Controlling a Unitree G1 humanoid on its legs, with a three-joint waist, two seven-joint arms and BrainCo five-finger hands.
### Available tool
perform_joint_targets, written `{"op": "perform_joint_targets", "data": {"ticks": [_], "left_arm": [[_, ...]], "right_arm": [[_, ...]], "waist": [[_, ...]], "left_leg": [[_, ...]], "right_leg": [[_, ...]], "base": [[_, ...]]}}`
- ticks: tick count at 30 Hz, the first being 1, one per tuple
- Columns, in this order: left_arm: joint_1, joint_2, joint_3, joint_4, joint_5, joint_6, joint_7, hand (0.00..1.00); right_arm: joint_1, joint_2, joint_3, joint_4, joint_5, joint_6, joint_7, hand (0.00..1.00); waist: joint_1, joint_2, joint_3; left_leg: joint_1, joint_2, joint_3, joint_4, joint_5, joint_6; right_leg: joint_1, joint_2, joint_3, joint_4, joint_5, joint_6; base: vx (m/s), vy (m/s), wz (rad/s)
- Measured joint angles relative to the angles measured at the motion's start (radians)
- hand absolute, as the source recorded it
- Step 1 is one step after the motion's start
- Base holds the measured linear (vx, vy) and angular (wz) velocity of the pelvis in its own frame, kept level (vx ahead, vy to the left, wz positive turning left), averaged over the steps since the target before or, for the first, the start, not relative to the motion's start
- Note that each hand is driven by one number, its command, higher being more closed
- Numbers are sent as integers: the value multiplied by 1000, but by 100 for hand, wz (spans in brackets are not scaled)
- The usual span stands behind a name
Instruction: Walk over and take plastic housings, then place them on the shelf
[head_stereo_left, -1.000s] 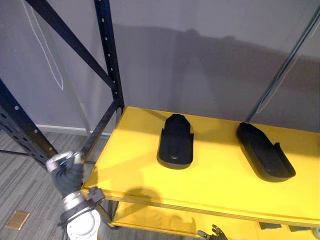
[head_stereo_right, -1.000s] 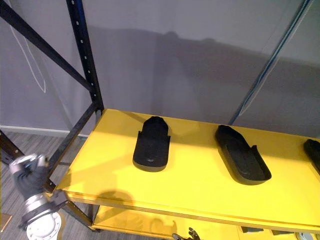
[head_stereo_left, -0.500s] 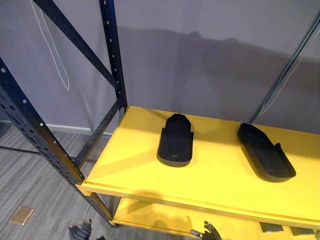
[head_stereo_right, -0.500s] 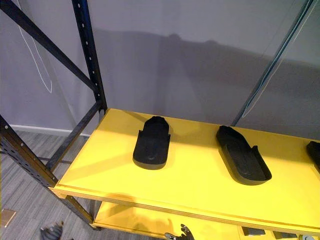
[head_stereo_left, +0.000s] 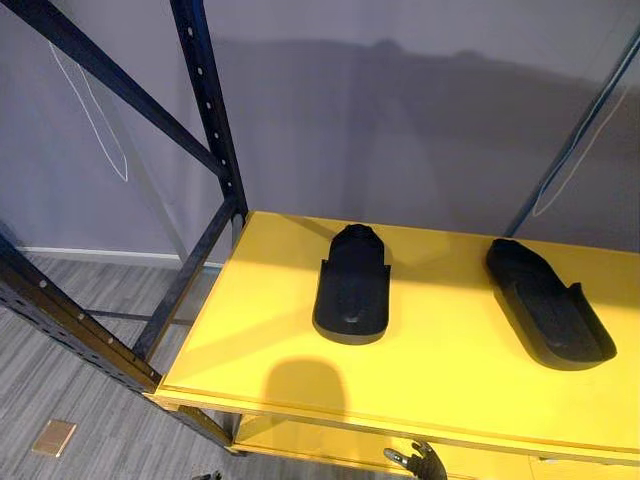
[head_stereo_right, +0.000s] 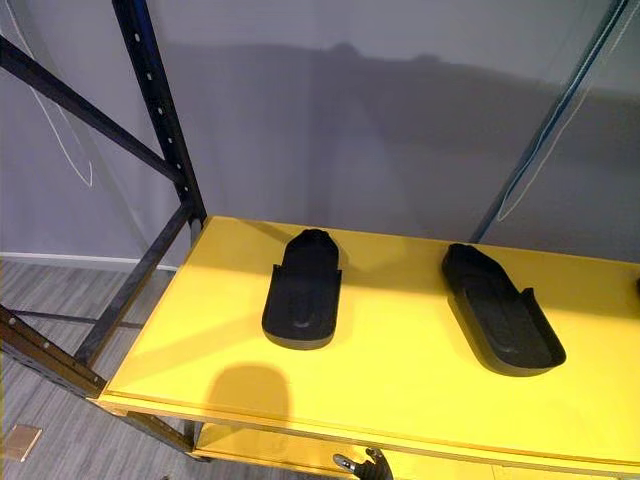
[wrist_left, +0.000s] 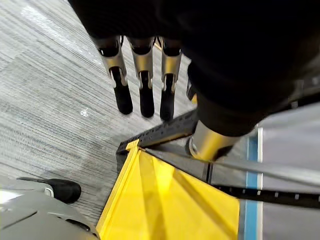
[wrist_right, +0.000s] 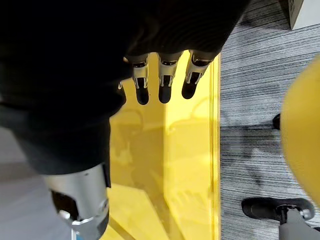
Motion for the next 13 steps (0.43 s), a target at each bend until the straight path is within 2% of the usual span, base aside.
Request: {"op": "perform_joint_targets", "data": {"ticks": [5,13], "left_arm": [[-7,16,-43,40,10,-4,-20,0],[-23,22,-51,64,19,-6,-33,0]], "right_arm": [[-13,-9,-5,9,12,0,-4,0],[-42,-12,-32,32,12,1,-14,0]], "waist": [[-9,28,-6],[-11,43,2]], "left_leg": [[65,22,28,-95,37,-6],[66,44,135,-106,44,-10]], "right_leg": [[-2,27,19,0,38,-21],[-50,49,114,-12,68,-24]], "base": [[-4,0,-18],[-98,-4,-40]]}}
